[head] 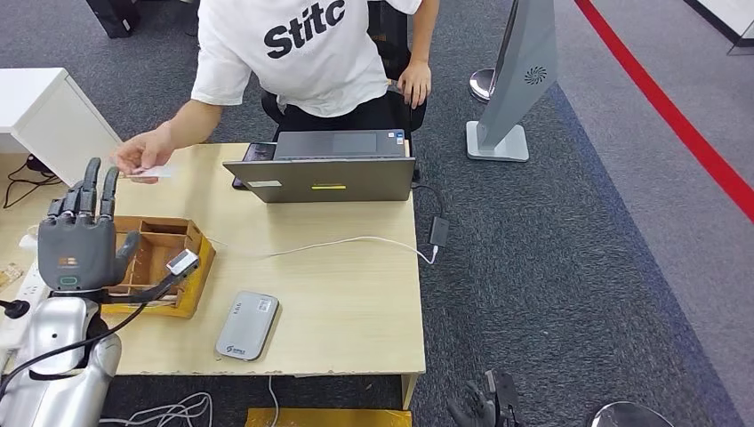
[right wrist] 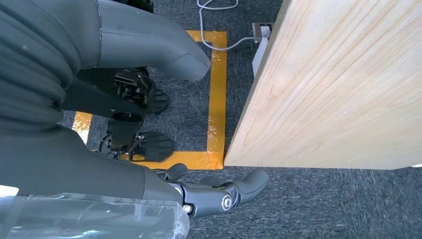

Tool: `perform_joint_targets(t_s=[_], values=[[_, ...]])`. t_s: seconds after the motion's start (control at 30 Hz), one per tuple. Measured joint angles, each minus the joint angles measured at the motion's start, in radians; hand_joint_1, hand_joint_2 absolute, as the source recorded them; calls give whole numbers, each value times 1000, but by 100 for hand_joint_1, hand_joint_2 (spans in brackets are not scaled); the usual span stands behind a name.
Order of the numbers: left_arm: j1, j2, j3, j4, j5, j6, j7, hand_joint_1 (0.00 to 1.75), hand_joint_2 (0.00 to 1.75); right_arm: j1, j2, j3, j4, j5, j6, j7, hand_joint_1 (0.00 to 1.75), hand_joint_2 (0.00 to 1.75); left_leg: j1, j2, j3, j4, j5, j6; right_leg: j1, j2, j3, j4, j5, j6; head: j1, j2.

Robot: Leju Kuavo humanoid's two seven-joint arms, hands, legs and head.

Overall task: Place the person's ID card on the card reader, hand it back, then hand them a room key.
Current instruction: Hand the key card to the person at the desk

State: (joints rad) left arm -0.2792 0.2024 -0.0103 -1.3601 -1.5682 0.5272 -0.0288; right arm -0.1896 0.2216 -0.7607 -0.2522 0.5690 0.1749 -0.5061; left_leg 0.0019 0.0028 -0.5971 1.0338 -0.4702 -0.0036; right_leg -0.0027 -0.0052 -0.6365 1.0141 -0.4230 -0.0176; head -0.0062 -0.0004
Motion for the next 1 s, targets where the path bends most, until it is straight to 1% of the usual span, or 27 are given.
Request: perform_joint_targets(t_s=[0.07,0.13,0.2,0.27,0.33,0.5,0.73,0.87,1.0], values=[[28,-8,0,-26,0,-2,-44,0,175,0,0,0,0,-4,0,-2,0,175,0,0,0,0,0,0,0,0,-1,0,0,0,0,0],[50,-15,0,-43,3,-11,-64,0,175,1,0,0,0,-7,-1,-5,0,175,0,0,-1,0,0,0,0,0,-1,0,0,0,0,0],[68,-20,0,-52,18,-59,-102,0,175,2,0,-1,0,-16,-3,-11,0,175,0,0,-2,0,0,0,0,0,-1,0,0,0,0,0],[104,-20,0,-54,40,-116,-154,0,175,4,0,-1,0,-26,-4,-20,0,175,0,1,-2,0,-1,0,0,1,-2,0,0,0,0,0],[148,-19,0,-54,51,-132,-182,0,175,9,-1,-2,0,-31,-3,-27,0,175,0,3,-2,0,-1,0,0,3,-3,0,0,0,0,0],[207,-12,0,-54,51,-134,-191,0,175,16,-4,-3,0,-32,-5,-32,0,175,0,2,-3,0,-1,0,0,2,-3,0,0,0,0,0],[294,16,0,-44,36,-138,-178,0,175,19,-7,-4,0,-33,-15,-38,0,175,0,3,-3,0,-1,0,0,3,-3,0,-1,0,0,0],[317,31,1,-32,44,-125,-161,0,175,20,-8,-5,0,-32,-16,-39,0,175,0,2,-3,0,-1,0,0,3,-3,0,-1,0,0,0],[320,37,19,-27,56,-120,-151,0,175,21,-9,-5,0,-31,-16,-40,0,175,0,2,-3,0,-1,0,0,2,-3,0,-1,0,0,0]])
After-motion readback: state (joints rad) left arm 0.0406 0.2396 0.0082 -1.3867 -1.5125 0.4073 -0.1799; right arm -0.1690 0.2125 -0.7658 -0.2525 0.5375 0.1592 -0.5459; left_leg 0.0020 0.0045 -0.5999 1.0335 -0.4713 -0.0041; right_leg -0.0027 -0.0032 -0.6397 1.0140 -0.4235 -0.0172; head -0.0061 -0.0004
